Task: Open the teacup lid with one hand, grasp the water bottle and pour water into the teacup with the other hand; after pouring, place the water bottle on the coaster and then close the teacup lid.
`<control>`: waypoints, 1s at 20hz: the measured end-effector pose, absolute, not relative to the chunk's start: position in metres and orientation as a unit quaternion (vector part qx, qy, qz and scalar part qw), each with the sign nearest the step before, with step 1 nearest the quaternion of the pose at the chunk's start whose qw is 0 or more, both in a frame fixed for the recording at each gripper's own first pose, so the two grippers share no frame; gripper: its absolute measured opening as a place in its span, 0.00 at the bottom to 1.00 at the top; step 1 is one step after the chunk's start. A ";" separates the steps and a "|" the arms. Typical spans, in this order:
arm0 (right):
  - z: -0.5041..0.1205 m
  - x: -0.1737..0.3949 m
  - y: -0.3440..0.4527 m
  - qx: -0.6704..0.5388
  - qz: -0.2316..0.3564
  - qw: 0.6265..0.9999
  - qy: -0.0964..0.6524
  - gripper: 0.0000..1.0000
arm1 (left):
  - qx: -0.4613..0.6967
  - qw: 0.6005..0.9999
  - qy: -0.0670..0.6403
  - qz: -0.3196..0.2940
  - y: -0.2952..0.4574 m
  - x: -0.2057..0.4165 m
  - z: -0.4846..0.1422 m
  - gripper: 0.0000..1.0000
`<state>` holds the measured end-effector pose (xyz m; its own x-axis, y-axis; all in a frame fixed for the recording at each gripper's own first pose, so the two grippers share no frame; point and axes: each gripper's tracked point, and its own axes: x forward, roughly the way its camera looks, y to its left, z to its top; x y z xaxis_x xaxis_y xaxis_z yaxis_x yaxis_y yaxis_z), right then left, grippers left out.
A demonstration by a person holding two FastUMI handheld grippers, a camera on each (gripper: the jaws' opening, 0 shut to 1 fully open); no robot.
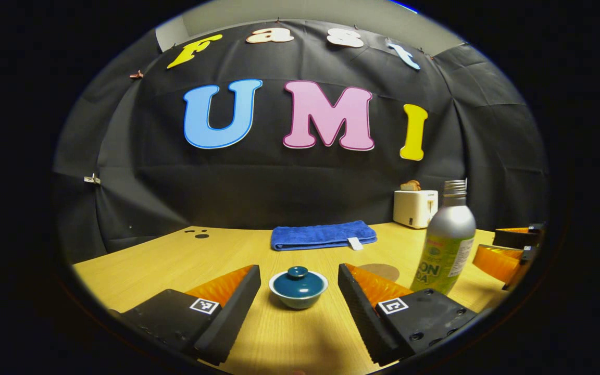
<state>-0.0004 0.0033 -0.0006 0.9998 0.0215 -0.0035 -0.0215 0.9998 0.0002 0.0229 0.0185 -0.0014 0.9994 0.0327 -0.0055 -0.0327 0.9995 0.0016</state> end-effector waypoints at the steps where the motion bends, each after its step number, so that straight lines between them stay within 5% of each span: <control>1: -0.001 -0.002 0.005 0.000 0.013 1.000 0.002 0.98 | 0.001 1.000 0.003 0.017 0.020 0.030 -0.002 0.95; 10: 0.000 -0.001 0.007 0.000 0.025 1.000 0.003 0.98 | 0.018 0.996 0.082 -0.016 0.014 0.079 -0.023 0.94; 20: -0.001 -0.001 0.008 0.000 0.035 0.999 0.003 0.98 | 0.018 0.991 0.130 -0.010 0.014 0.111 -0.035 0.62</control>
<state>-0.0009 0.0084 -0.0007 0.9975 0.0705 -0.0066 -0.0705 0.9975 0.0005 0.1108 0.0139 -0.0351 0.9661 -0.0157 -0.2575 0.0252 0.9991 0.0337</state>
